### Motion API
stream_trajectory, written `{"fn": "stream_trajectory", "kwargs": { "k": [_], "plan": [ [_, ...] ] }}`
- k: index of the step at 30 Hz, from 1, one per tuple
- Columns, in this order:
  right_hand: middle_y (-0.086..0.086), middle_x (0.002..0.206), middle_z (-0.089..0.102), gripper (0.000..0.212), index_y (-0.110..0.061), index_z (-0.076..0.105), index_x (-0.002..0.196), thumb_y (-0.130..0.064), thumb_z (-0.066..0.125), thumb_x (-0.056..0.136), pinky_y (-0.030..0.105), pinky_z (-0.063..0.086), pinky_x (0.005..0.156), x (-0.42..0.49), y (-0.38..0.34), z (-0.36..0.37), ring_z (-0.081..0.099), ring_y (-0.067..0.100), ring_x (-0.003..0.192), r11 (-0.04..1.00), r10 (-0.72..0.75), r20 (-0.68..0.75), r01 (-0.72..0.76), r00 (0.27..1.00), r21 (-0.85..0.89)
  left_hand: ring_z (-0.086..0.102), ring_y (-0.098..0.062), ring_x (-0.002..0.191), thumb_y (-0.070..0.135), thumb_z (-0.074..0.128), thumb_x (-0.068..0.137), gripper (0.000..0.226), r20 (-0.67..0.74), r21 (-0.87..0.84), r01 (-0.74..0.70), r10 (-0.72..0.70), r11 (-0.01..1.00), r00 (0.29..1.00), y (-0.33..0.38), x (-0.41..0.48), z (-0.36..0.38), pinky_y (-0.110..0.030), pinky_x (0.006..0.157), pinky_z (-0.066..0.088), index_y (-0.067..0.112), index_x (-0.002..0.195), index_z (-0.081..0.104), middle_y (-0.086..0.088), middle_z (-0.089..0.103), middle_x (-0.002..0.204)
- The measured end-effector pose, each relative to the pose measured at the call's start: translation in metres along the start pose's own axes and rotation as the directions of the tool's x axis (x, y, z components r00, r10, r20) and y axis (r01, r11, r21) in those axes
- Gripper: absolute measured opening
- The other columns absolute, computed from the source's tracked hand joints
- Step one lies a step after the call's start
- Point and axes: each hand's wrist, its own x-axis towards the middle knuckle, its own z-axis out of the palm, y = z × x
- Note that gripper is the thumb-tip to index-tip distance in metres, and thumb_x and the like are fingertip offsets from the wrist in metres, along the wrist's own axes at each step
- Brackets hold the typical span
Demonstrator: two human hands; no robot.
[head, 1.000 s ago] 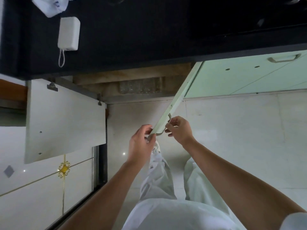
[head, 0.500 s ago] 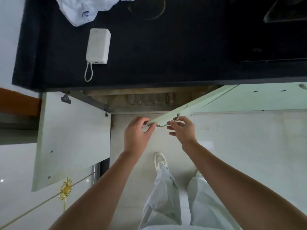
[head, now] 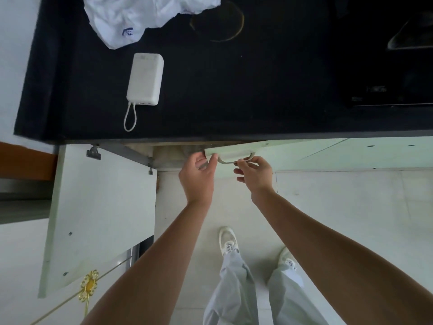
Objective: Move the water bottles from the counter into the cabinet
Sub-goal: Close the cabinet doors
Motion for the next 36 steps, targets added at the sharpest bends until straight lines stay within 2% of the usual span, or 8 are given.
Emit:
{"fn": "stream_trajectory", "kwargs": {
  "k": [3, 9, 13, 20, 24, 28, 31, 36],
  "plan": [
    [0.006, 0.089, 0.077, 0.015, -0.001, 0.062, 0.100, -0.013, 0.067, 0.092, 0.025, 0.059, 0.058, 0.007, -0.007, 0.007, 0.073, 0.011, 0.068, 1.000, 0.006, -0.005, -0.006, 1.000, 0.031, 0.067, -0.006, 0.108, 0.033, 0.075, 0.091, 0.037, 0.056, -0.024, 0.005, -0.004, 1.000, 0.998, 0.004, 0.005, 0.003, -0.008, 0.086, 0.053, 0.014, 0.122, 0.068, 0.008, 0.072, 0.116],
    [0.004, 0.089, 0.077, 0.012, -0.005, 0.065, 0.100, -0.014, 0.067, 0.093, 0.024, 0.059, 0.058, 0.015, -0.011, 0.014, 0.074, 0.011, 0.070, 0.998, 0.036, -0.027, -0.034, 0.999, 0.052, 0.056, -0.008, 0.128, 0.035, 0.065, 0.096, 0.053, 0.178, 0.140, -0.095, 0.069, 0.986, 0.982, -0.003, 0.005, 0.000, -0.026, 0.104, 0.047, 0.017, 0.145, 0.052, 0.004, 0.060, 0.143],
    [0.005, 0.090, 0.077, 0.013, -0.004, 0.066, 0.102, -0.014, 0.065, 0.093, 0.025, 0.061, 0.061, 0.021, -0.018, 0.017, 0.075, 0.013, 0.074, 1.000, 0.028, -0.011, -0.028, 1.000, 0.009, 0.056, -0.014, 0.128, 0.034, 0.059, 0.099, 0.046, 0.204, 0.268, -0.178, 0.125, 0.947, 0.971, 0.001, 0.000, -0.007, -0.023, 0.100, 0.040, 0.016, 0.141, 0.056, 0.002, 0.061, 0.140],
    [-0.001, 0.097, 0.075, 0.031, -0.013, 0.065, 0.120, -0.026, 0.055, 0.094, 0.043, 0.062, 0.081, 0.008, -0.015, -0.021, 0.072, 0.021, 0.091, 0.950, -0.035, 0.101, 0.065, 0.994, -0.307, 0.061, -0.026, 0.117, 0.034, 0.055, 0.100, 0.037, 0.428, 0.542, -0.481, 0.266, 0.689, 0.864, -0.007, -0.019, -0.036, -0.039, 0.095, 0.046, 0.012, 0.129, 0.062, -0.005, 0.067, 0.127],
    [-0.006, 0.104, 0.072, 0.045, -0.021, 0.056, 0.135, -0.034, 0.055, 0.092, 0.039, 0.055, 0.089, -0.027, -0.009, -0.068, 0.067, 0.019, 0.097, 0.825, -0.098, 0.141, 0.160, 0.985, -0.542, 0.063, -0.031, 0.111, 0.041, 0.049, 0.100, 0.041, 0.490, 0.627, -0.525, 0.233, 0.576, 0.840, -0.011, -0.044, -0.053, -0.042, 0.089, 0.048, 0.012, 0.126, 0.061, -0.008, 0.067, 0.122],
    [-0.005, 0.134, 0.062, 0.049, -0.022, 0.045, 0.144, -0.039, 0.052, 0.099, 0.037, 0.046, 0.099, -0.074, 0.005, -0.125, 0.053, 0.019, 0.126, 0.513, -0.236, 0.286, 0.369, 0.929, -0.775, 0.063, -0.031, 0.112, 0.050, 0.033, 0.098, 0.055, 0.540, 0.649, -0.567, 0.218, 0.507, 0.813, -0.006, -0.082, -0.066, -0.044, 0.092, 0.048, 0.013, 0.129, 0.059, -0.006, 0.067, 0.127],
    [-0.001, 0.141, 0.057, 0.053, -0.019, 0.042, 0.148, -0.040, 0.050, 0.100, 0.039, 0.045, 0.102, -0.106, 0.014, -0.166, 0.046, 0.022, 0.133, 0.347, -0.269, 0.354, 0.433, 0.896, -0.832, 0.064, -0.034, 0.111, 0.052, 0.030, 0.097, 0.059, 0.552, 0.671, -0.592, 0.233, 0.446, 0.801, -0.004, -0.116, -0.074, -0.045, 0.092, 0.049, 0.010, 0.126, 0.061, -0.007, 0.067, 0.126],
    [0.002, 0.146, 0.052, 0.057, -0.015, 0.042, 0.149, -0.041, 0.052, 0.099, 0.038, 0.038, 0.110, -0.148, 0.025, -0.223, 0.039, 0.023, 0.139, 0.210, -0.305, 0.446, 0.517, 0.841, -0.830, 0.061, -0.034, 0.117, 0.052, 0.032, 0.097, 0.059, 0.523, 0.724, -0.570, 0.230, 0.389, 0.821, 0.002, -0.176, -0.083, -0.046, 0.097, 0.047, 0.011, 0.127, 0.060, -0.009, 0.065, 0.131]
  ]
}}
